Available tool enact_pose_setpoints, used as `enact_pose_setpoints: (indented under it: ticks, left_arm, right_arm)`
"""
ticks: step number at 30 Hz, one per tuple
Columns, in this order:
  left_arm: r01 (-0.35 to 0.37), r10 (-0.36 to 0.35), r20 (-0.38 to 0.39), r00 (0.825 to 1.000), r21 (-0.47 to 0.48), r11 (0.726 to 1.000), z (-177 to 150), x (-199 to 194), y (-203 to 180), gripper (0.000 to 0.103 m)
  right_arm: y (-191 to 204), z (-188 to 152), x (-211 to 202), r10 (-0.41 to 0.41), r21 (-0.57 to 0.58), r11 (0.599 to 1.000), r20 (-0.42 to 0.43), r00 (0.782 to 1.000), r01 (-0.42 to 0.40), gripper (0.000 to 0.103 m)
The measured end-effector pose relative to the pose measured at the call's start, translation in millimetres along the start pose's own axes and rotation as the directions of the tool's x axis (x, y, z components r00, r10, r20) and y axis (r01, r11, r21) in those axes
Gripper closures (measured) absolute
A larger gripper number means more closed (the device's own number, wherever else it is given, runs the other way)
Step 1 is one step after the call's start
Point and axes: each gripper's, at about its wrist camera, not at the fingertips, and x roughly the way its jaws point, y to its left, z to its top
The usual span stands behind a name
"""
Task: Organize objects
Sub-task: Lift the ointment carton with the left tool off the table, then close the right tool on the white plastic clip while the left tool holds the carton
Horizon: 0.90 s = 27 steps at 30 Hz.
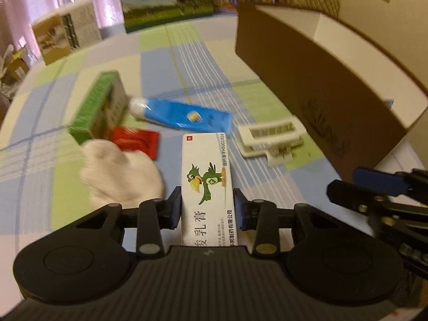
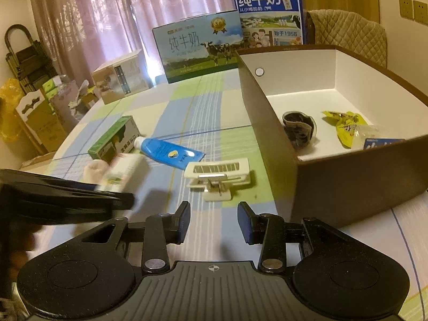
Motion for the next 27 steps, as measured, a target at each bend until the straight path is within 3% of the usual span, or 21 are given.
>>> enact_pose_setpoints:
  ticks: [5,11,27]
  left_arm:
    - [-0.042,0.043,0.040,0.998,-0.028,0.999,4,-23,29,0.069]
    - [-0.086,0.094,0.051,0.994,-0.145,0.986,0,-26,69,0.069]
    - [-0.090,0.101,0.039,0.994,-0.212,0.973,-6,-22,91,0.069]
  right_arm:
    - [16,2,21,-0.049,-0.015,0.999,0.015,0.999,0.049,0.066]
    - [29,3,47,-0.147,-0.043,0.988,0.050,0.988,0.149,0.066]
    - [27,8,78,-0.178,-0.086,0.980,0.053,0.983,0.182,0.066]
